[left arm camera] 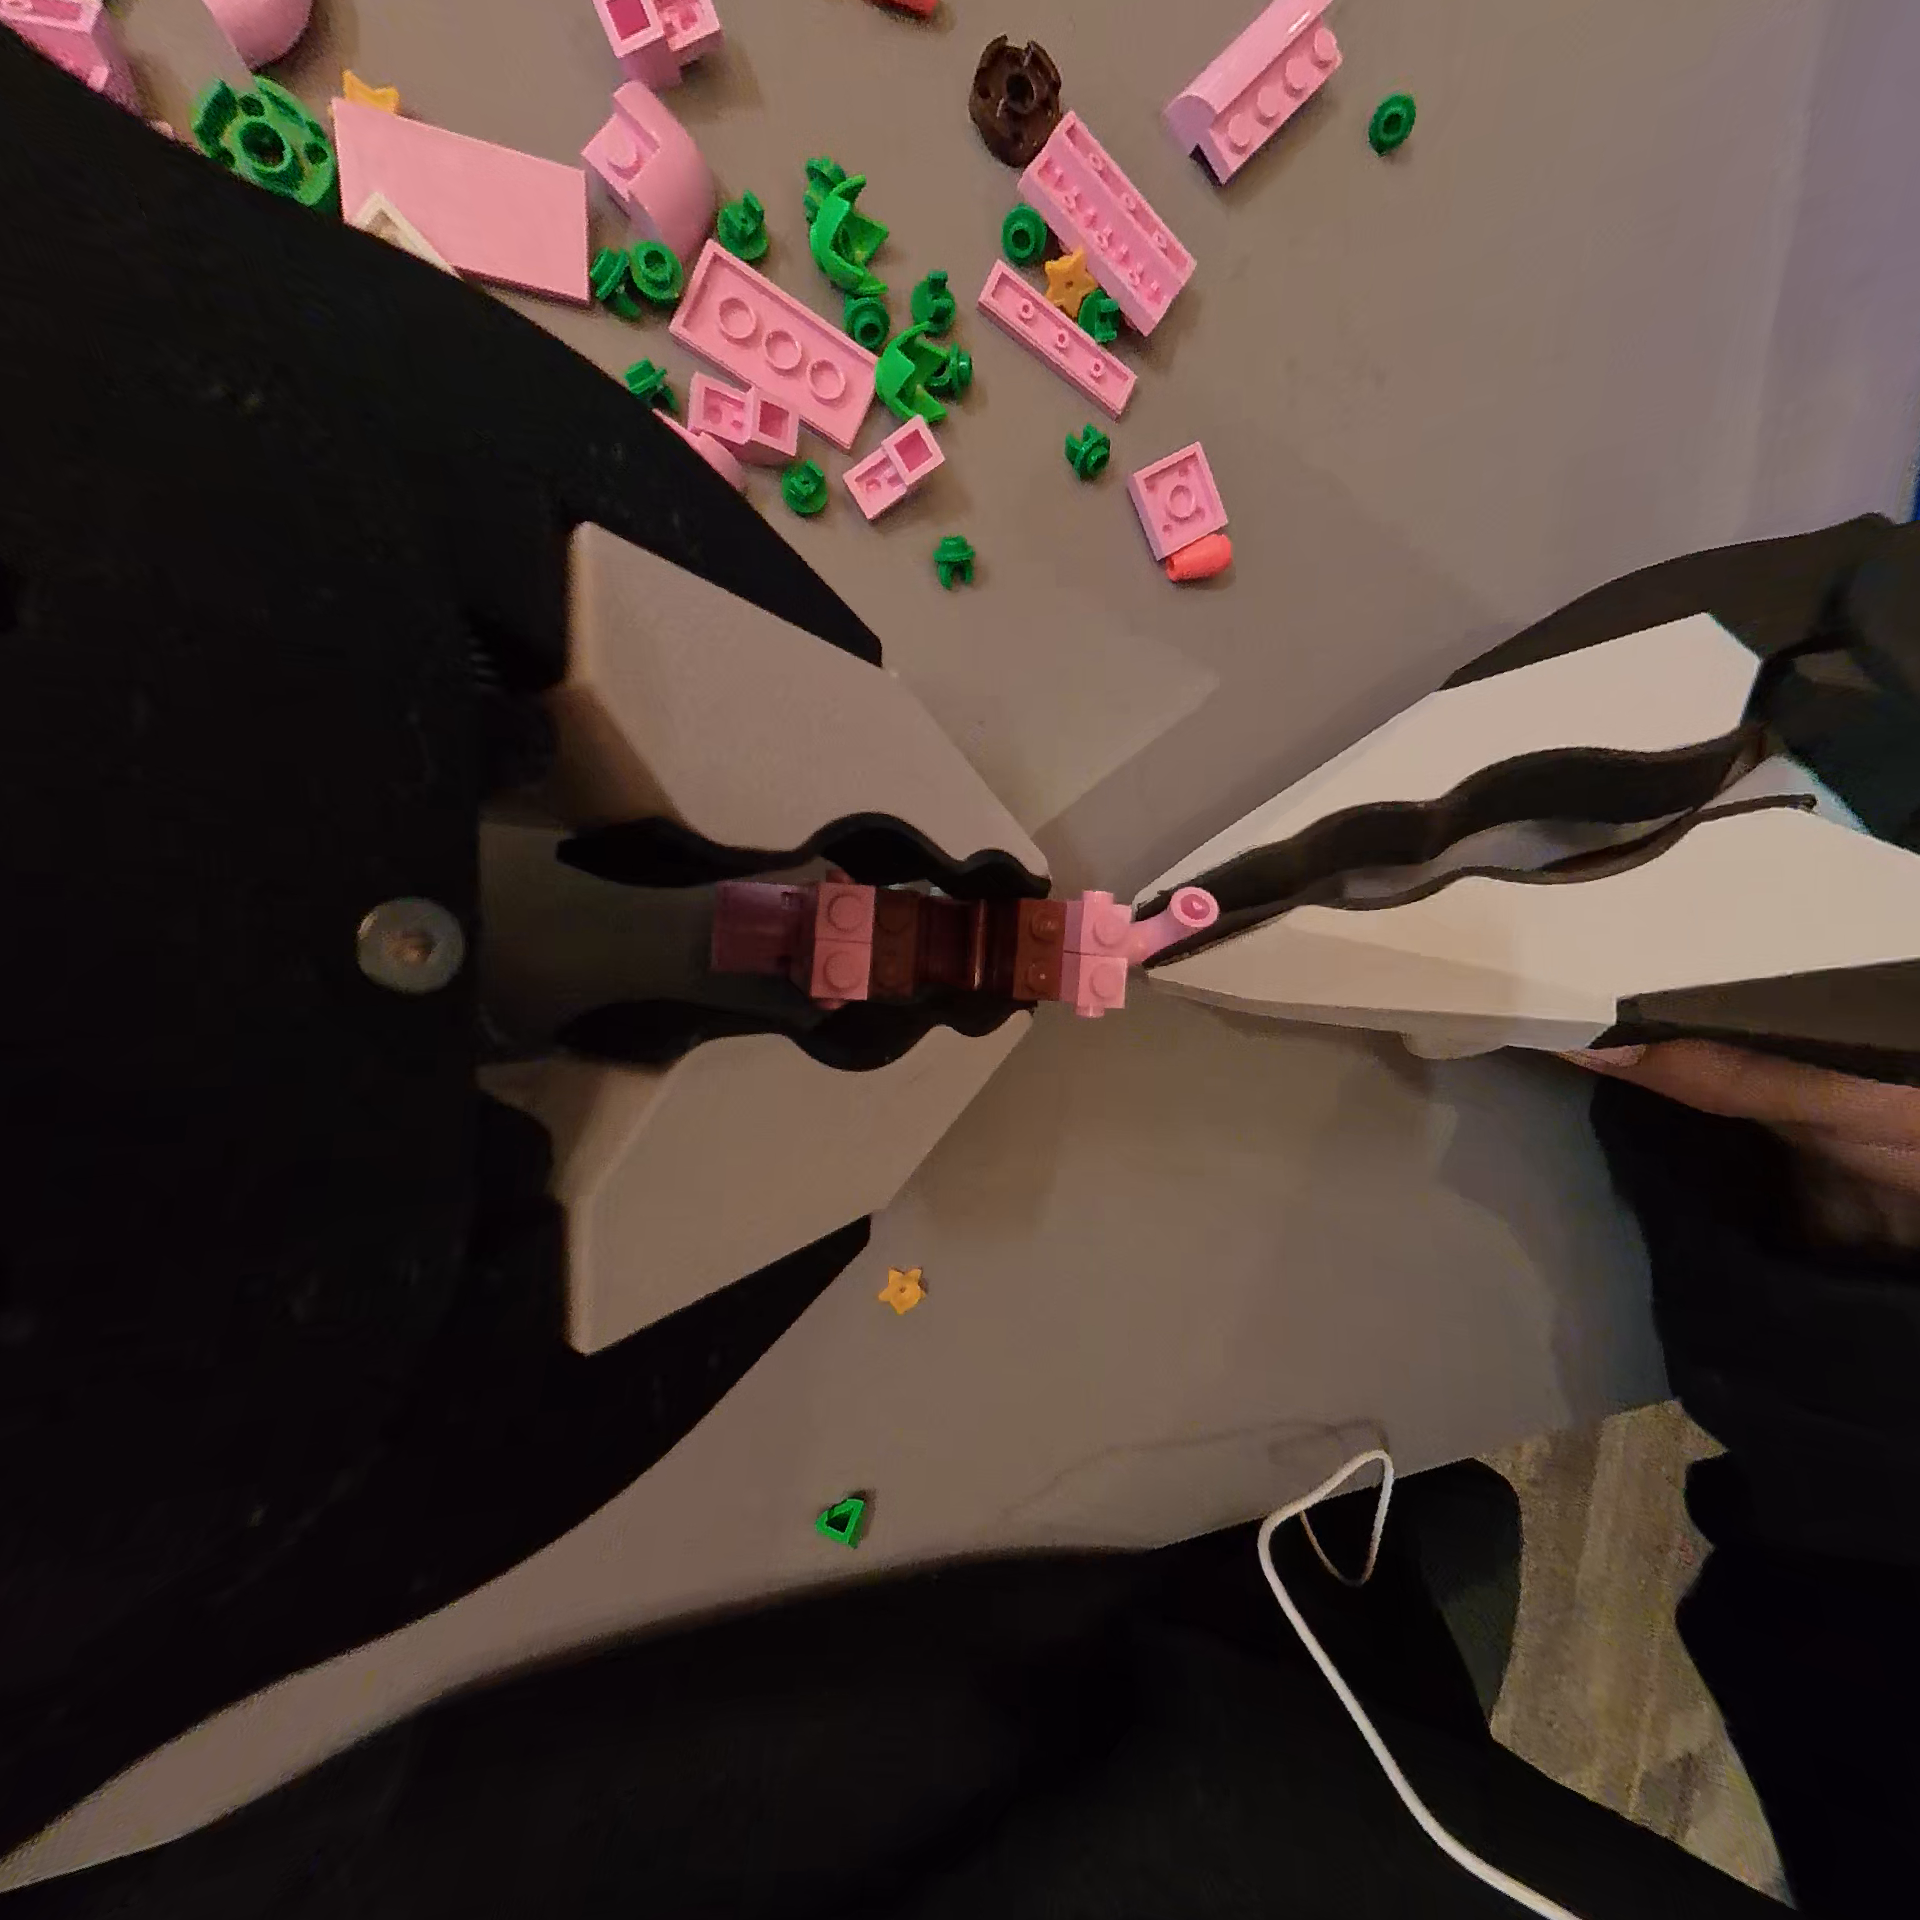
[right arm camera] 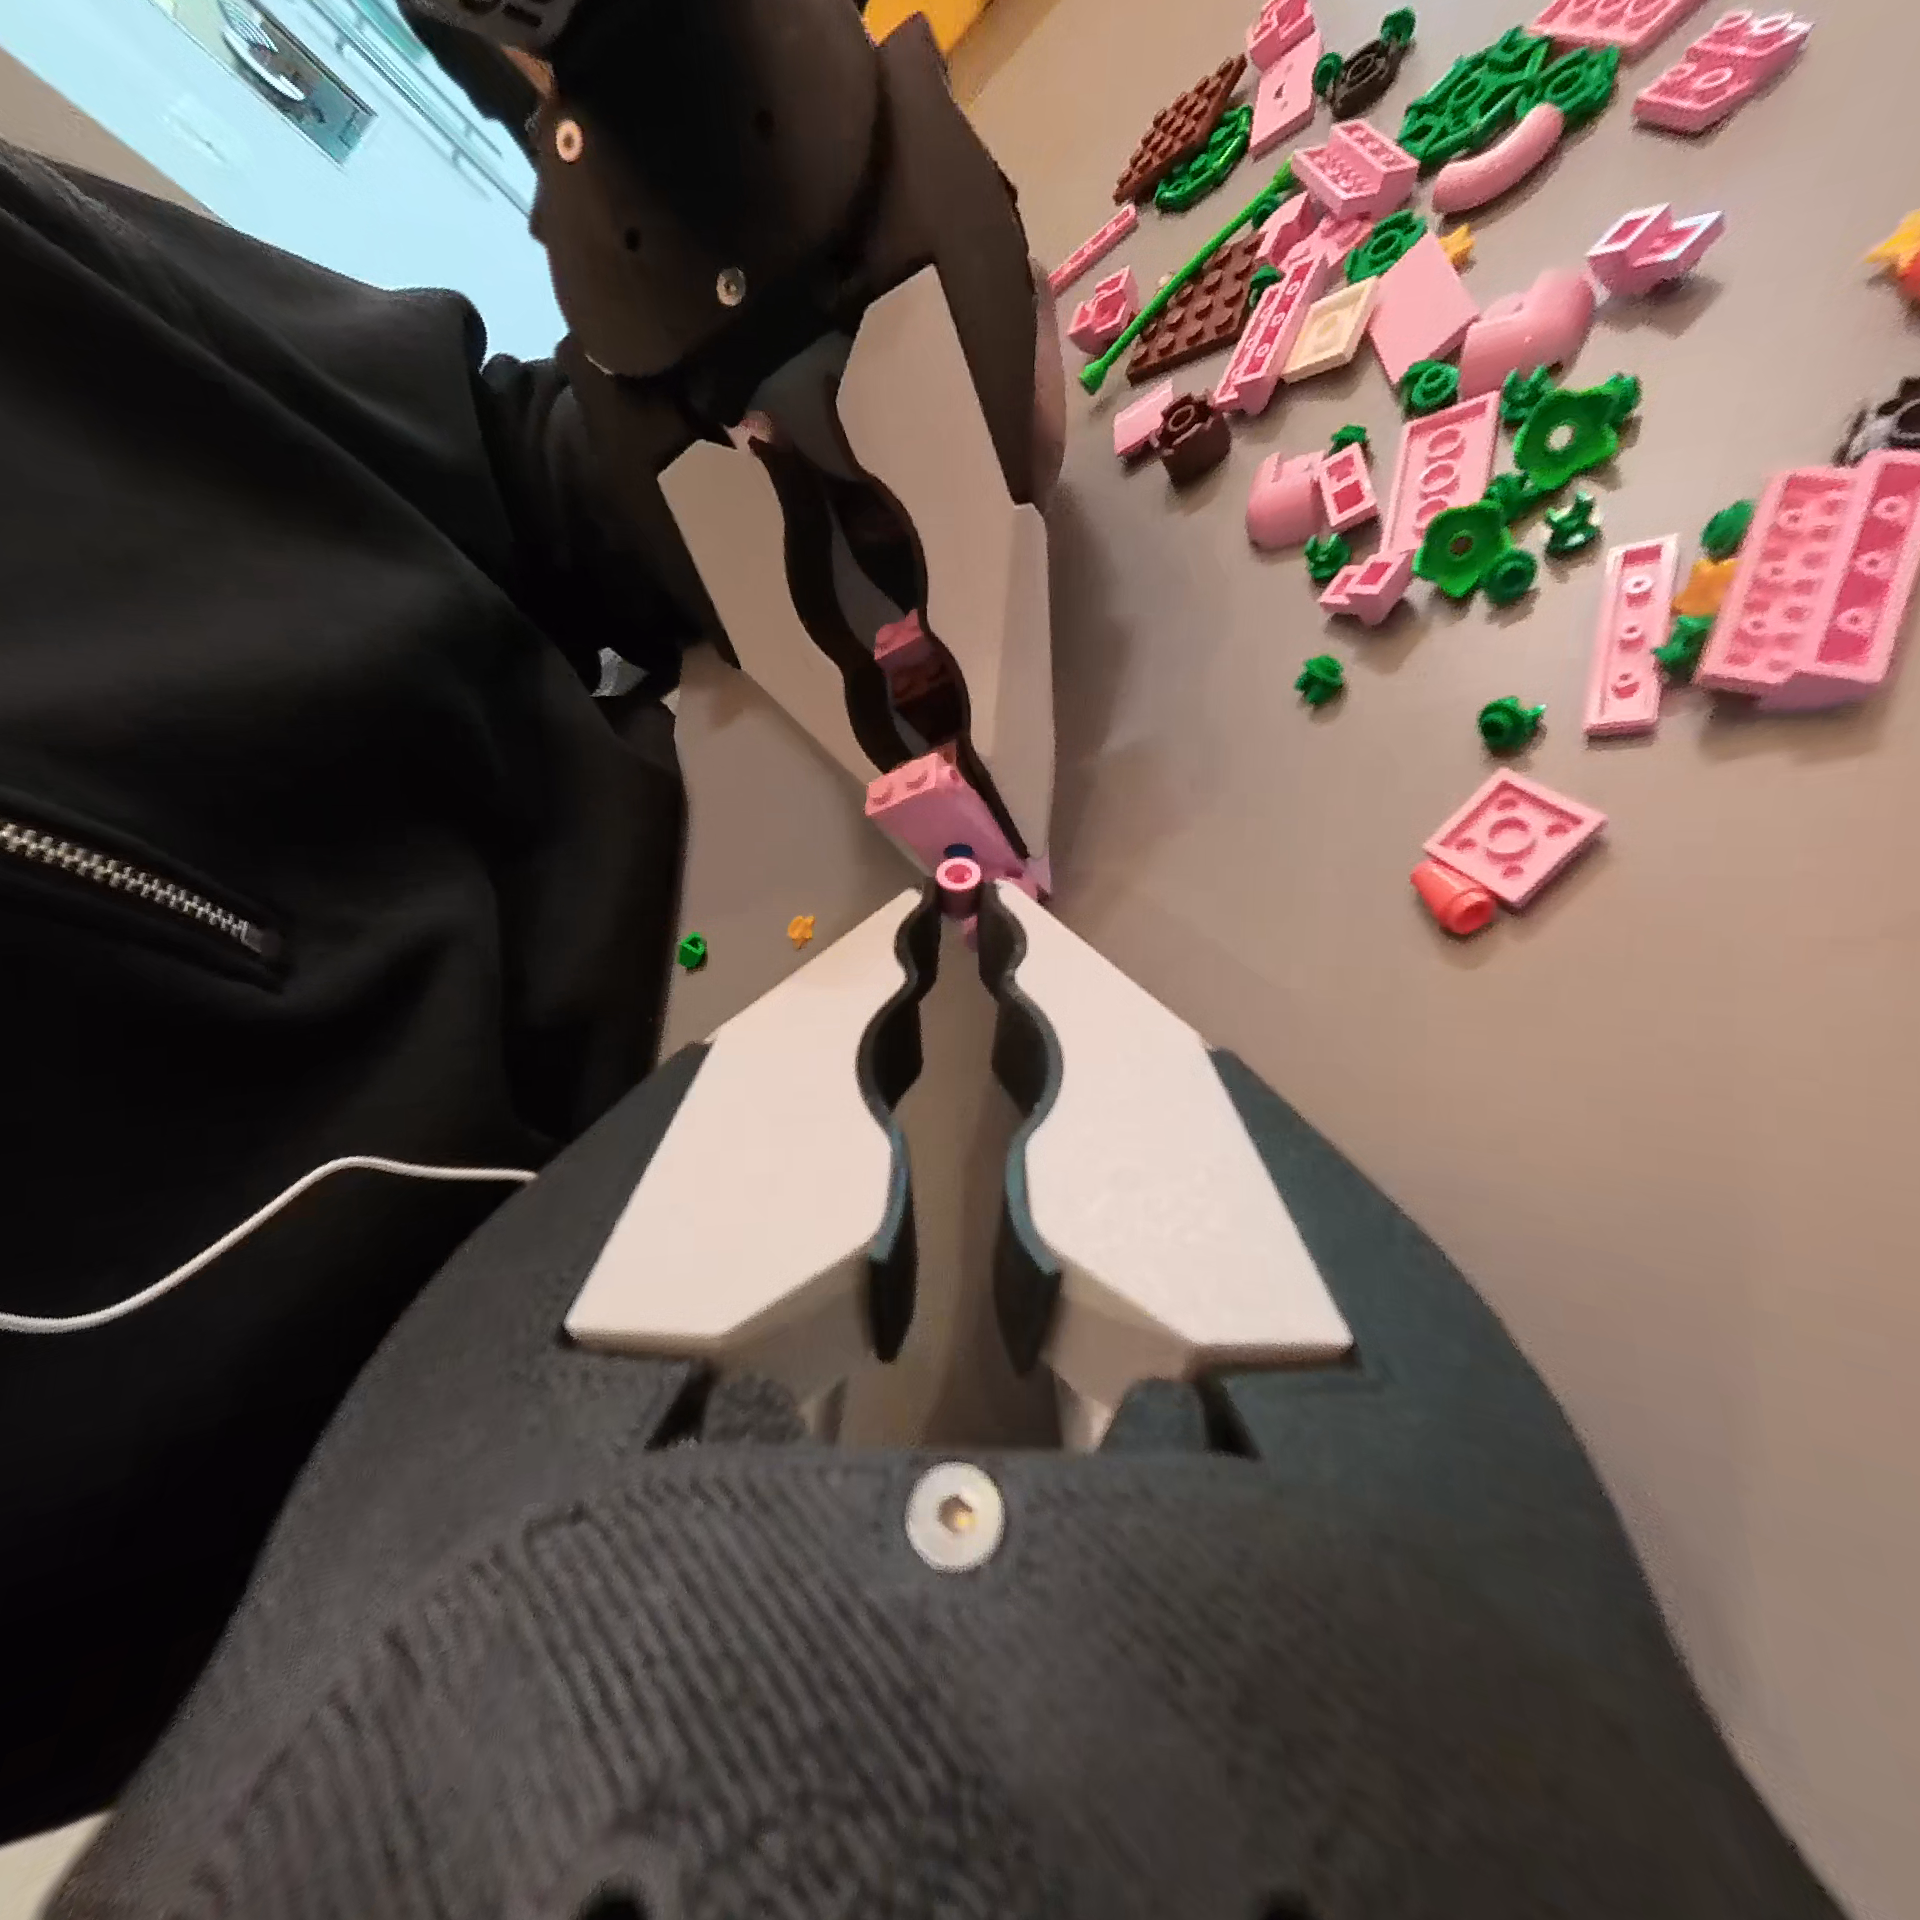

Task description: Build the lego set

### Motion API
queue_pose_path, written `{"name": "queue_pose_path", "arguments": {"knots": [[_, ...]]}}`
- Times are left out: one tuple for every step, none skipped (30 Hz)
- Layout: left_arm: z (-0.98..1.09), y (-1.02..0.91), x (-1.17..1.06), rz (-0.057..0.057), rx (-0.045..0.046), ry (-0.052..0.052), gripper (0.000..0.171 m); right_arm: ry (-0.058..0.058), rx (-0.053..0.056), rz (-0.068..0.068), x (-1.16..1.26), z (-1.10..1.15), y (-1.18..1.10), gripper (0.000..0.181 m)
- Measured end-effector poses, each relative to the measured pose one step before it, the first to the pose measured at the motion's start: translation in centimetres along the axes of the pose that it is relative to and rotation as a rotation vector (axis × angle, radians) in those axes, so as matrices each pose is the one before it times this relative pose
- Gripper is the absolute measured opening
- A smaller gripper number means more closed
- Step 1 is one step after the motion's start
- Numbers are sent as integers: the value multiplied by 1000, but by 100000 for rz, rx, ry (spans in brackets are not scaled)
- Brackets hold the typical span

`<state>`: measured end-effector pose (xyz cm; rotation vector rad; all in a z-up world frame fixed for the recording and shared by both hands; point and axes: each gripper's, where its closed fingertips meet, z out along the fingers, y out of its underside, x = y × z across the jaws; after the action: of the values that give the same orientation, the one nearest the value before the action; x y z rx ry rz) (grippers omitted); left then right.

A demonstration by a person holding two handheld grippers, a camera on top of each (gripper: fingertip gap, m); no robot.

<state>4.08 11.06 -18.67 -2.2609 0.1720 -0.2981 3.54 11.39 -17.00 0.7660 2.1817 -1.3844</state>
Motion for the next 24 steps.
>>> {"name": "queue_pose_path", "arguments": {"knots": [[0, 23, 14, 0, -66, -42, 14, -288, -185, 293, 4, 22, 19, 5], [-2, 21, 9, 6, -55, -4, 13, 81, -181, -234, -14, 9, 21, 6], [5, 15, 15, -27, -55, 37, 14, 556, -101, -794, -17, 15, 22, 6], [-4, 2, 9, -47, -12, 112, 13, 914, -94, -1270, -8, 21, 24, 6], [-2, 12, 4, -316, 32, 308, 14, 1230, -65, -1592, -12, 7, 28, 6], [-3, 0, 12, -307, 59, 284, 13, 1584, -107, -2217, -8, 5, 13, 5], [7, -2, -4, -129, 28, 140, 14, 1873, -193, -2861, 1, 0, 29, 5], [7, -2, -2, -192, 26, 126, 14, 2057, -441, -2840, 11, 45, 44, 5], [77, -40, 19, -562, -12, 393, 14, 2466, -1401, -3028, 20, 243, 170, 5], [20, 9, 44, 710, -171, -83, 14, 3183, -540, -5310, -81, 267, -70, 5], [-23, 14, -13, 364, 72, -348, 14, 2639, -842, -5316, 4, 38, 19, 5], [-4, 1, -8, -12, 40, -81, 14, 778, 148, -1031, 2, -11, 0, 5], [3, -18, -2, -24, 31, -24, 14, 127, 111, -1, 14, -10, -2, 5], [-6, 4, 2, 6, 18, 2, 14, 114, -17, -183, -7, 9, -1, 6], [1, -2, -4, 4, 13, -24, 14, -329, -28, 330, -3, -6, 2, 5], [-2, -5, -8, 128, -20, -139, 14, -417, -37, 272, -2, -6, -2, 6], [-3, 8, 7, 84, -14, -62, 14, 21, -137, -746, 1, -1, 0, 6], [0, -1, -2, 21, 5, 0, 14, 286, -126, -1105, -3, 4, 0, 6], [-1, -2, 4, 165, -42, -109, 14, 306, -34, -809, 6, -1, -6, 6], [4, 3, 3, 125, -27, -52, 14, 576, -50, -1298, -6, 0, 4, 6], [-12, 5, -4, -53, 16, 64, 14, 959, -126, -2267, 8, 10, -8, 6], [0, -8, 0, -143, 19, 153, 14, 1280, -124, -2958, 7, -6, -11, 6], [0, -8, 0, -153, 19, 143, 14, 1419, -113, -3172, 8, 5, 2, 6], [-4, -3, -1, -112, 27, 75, 14, 1422, -42, -2675, 12, 1, -4, 6]]}}
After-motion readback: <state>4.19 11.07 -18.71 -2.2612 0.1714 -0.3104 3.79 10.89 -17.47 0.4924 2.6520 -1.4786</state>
